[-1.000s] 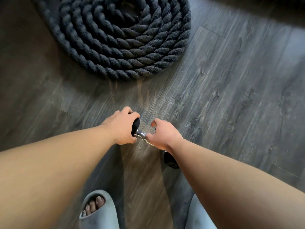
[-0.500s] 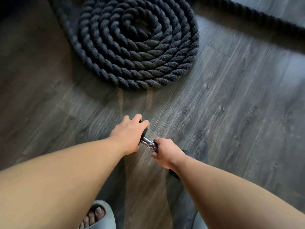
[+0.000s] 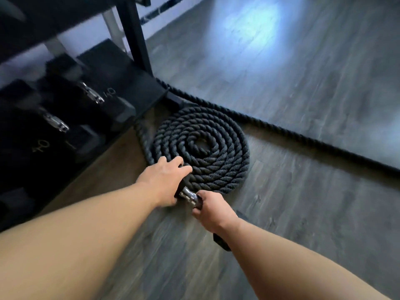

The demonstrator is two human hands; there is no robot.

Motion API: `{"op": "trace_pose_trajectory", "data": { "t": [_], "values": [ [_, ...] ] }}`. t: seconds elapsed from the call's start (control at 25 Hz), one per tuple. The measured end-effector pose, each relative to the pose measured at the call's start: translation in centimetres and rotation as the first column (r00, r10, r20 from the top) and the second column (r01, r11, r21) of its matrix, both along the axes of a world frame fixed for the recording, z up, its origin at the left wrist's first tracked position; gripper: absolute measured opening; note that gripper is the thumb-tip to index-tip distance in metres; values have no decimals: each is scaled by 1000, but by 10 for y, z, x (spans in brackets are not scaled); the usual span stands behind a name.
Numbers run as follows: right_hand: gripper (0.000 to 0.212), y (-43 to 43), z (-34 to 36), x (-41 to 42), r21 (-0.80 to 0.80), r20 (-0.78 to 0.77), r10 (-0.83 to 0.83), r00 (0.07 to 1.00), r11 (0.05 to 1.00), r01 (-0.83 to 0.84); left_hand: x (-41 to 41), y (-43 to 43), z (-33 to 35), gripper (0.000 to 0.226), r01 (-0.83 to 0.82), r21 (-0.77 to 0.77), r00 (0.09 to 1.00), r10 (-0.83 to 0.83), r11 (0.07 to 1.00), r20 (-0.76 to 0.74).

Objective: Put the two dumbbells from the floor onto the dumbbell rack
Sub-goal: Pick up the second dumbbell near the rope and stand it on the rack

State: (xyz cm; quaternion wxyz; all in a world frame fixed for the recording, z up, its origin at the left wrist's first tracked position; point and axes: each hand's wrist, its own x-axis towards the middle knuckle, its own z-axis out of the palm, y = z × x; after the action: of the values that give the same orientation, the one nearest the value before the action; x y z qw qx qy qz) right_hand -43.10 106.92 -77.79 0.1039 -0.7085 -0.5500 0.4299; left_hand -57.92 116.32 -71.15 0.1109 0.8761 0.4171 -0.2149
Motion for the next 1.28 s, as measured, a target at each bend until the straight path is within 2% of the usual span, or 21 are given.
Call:
{"op": "trace_pose_trajectory", "data": {
  "t": [0.2, 0.44, 0.56, 0.68, 0.8, 1.0, 1.28],
  "values": [
    [15, 55, 150, -32, 127, -62, -32, 998, 991, 39, -25, 47, 168, 86, -37, 134, 999, 41, 990, -28],
    [15, 90, 322, -111, 245, -116, 32, 993, 970, -3, -99, 55, 367, 82, -119, 245, 988, 140, 962, -69],
    [14, 88, 388, -162, 254, -140, 98, 985, 965, -60, -146, 39, 439, 81, -187, 254, 972, 215, 949, -89],
    [26, 73, 450, -227, 269, -153, 187, 970, 953, -141, -207, 15, 503, 82, -251, 264, 947, 292, 932, -131],
    [22, 60, 496, -297, 248, -222, 254, 941, 948, -197, -276, -6, 556, 82, -300, 279, 914, 359, 912, -190],
    [13, 43, 553, -416, 261, -295, 341, 893, 927, -268, -394, -42, 621, 85, -401, 297, 860, 468, 866, -202],
    [19, 12, 576, -558, 224, -307, 430, 849, 900, -375, -536, -94, 630, 91, -551, 354, 767, 625, 756, -141]
  ]
}}
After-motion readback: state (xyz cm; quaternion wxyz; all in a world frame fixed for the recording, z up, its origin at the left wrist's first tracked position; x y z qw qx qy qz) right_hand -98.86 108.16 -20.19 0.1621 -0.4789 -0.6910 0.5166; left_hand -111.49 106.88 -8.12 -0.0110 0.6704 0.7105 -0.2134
